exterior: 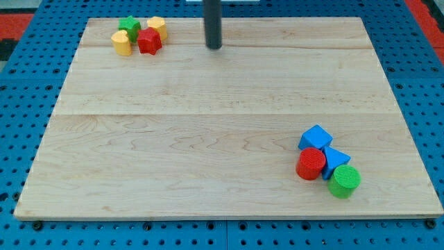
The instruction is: Place the hexagon and the red star diagonal to each other
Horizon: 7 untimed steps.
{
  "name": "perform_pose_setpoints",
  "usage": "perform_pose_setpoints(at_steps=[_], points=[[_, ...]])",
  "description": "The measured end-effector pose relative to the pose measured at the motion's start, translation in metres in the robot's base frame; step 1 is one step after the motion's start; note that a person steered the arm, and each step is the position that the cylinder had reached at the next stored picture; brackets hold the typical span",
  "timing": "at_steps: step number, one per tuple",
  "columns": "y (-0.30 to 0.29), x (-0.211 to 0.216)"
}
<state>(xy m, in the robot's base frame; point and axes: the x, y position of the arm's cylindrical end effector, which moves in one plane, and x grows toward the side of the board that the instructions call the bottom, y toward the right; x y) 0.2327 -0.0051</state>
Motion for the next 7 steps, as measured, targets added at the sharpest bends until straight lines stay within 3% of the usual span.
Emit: perform_pose_setpoints(at_steps=[1, 3, 6, 7], points=[[-0.009, -0.04], [-0.16, -0.041], [-0.133, 0.071], [-0.095, 0.093]])
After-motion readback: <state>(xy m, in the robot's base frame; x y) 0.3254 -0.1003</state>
